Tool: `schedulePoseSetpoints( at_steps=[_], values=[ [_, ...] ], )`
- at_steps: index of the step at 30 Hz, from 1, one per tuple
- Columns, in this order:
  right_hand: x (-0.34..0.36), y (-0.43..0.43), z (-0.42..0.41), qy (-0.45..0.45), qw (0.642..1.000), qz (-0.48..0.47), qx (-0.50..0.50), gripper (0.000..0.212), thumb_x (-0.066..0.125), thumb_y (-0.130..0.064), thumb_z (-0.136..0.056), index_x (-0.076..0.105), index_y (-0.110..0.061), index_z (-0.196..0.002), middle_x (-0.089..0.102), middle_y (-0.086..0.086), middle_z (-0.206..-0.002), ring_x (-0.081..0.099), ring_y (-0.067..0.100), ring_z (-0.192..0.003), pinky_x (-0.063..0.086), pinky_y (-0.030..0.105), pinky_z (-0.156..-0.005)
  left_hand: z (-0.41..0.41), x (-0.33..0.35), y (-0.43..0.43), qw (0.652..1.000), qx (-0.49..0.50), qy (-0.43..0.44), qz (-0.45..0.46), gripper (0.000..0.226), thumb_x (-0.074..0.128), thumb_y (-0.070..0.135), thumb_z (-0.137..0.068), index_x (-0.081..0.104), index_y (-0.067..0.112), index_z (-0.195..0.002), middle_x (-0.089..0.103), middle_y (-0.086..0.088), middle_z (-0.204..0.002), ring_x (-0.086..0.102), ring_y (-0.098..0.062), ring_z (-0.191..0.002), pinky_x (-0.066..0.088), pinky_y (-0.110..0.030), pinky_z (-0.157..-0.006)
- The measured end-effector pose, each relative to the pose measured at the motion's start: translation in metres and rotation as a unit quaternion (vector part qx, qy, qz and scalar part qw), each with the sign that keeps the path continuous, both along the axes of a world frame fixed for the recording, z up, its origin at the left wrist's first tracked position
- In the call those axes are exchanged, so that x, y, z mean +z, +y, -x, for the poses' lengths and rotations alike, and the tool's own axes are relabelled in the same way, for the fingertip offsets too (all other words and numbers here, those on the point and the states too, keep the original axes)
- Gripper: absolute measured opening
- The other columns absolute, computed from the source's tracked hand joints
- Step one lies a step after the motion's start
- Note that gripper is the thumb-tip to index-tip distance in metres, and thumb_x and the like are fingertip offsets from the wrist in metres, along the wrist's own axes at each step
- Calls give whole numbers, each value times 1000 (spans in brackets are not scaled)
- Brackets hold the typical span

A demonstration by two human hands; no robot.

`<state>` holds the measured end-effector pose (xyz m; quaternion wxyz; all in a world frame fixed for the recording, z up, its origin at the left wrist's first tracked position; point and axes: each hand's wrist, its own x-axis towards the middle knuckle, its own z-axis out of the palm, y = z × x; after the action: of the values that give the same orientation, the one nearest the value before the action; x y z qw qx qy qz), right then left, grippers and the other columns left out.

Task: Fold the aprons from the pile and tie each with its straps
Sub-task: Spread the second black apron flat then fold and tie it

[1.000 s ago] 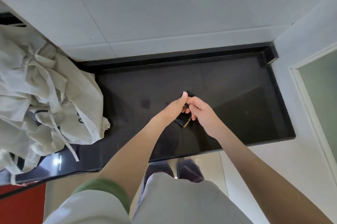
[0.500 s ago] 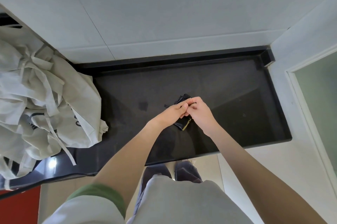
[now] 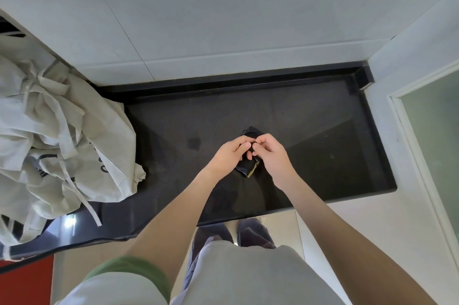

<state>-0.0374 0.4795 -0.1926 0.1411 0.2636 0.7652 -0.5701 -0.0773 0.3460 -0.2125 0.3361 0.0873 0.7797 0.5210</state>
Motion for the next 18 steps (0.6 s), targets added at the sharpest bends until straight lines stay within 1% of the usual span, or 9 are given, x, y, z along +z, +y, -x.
schedulePoseSetpoints(
  at_steps=[2,5,7,8,10,12,14,15,18],
  values=[
    [-1,-3,-2,-13,997,55,-46,11,51,-12,-99,56,-17,-91,60,2,-85,57,12,-81,45,19,-70,-2,-3,1,1000,30,0,-3,25,39,16,-103,64,16,-100,58,11,-72,47,5,-60,39,-11,-65],
    [-2,-4,-3,-14,994,83,-68,12,49,-10,-99,55,-17,-91,58,2,-82,52,8,-73,40,16,-62,1,-4,1,997,52,-43,-26,26,44,17,-102,63,16,-83,61,10,-70,43,0,-59,39,-13,-65],
    [-1,1,-1,-14,997,67,-44,11,50,-9,-99,56,-17,-94,59,1,-80,49,5,-67,39,17,-63,5,-3,2,994,79,-71,-40,29,48,18,-100,62,19,-75,62,8,-68,42,-5,-59,39,-18,-65],
    [0,4,0,-19,999,46,-11,9,50,-9,-99,56,-16,-97,60,0,-79,49,5,-65,38,18,-63,6,-3,2,992,92,-81,-41,30,49,17,-100,62,20,-73,61,7,-67,41,-6,-59,38,-19,-65],
    [1,11,3,-32,997,6,69,9,50,-9,-98,55,-14,-103,60,-1,-78,50,5,-67,38,16,-63,7,-4,4,987,118,-95,-50,31,49,16,-100,63,20,-72,60,6,-64,39,-6,-57,37,-19,-63],
    [1,13,6,-37,992,-19,118,12,48,-8,-99,57,-13,-107,58,-2,-78,51,5,-70,39,15,-63,6,-4,5,981,141,-113,-73,29,49,16,-100,66,18,-77,58,6,-61,39,-6,-55,37,-17,-60],
    [1,13,8,-39,989,-40,138,14,47,-10,-100,59,-13,-107,57,-2,-79,50,6,-71,39,17,-65,6,-3,4,974,154,-135,-94,26,47,16,-101,68,14,-84,57,5,-60,39,-5,-55,36,-16,-58],
    [0,13,9,-44,988,-45,142,13,46,-11,-100,59,-14,-103,56,-3,-79,49,7,-71,38,18,-64,7,-3,4,972,154,-144,-104,27,46,16,-101,68,13,-87,56,5,-60,39,-4,-54,36,-15,-57],
    [-3,15,8,-69,988,-27,138,16,41,-11,-102,54,-15,-93,51,-3,-78,43,7,-69,34,19,-63,6,0,4,973,126,-155,-113,27,44,16,-103,69,10,-95,58,2,-65,44,-3,-57,37,-14,-58]
  ],
)
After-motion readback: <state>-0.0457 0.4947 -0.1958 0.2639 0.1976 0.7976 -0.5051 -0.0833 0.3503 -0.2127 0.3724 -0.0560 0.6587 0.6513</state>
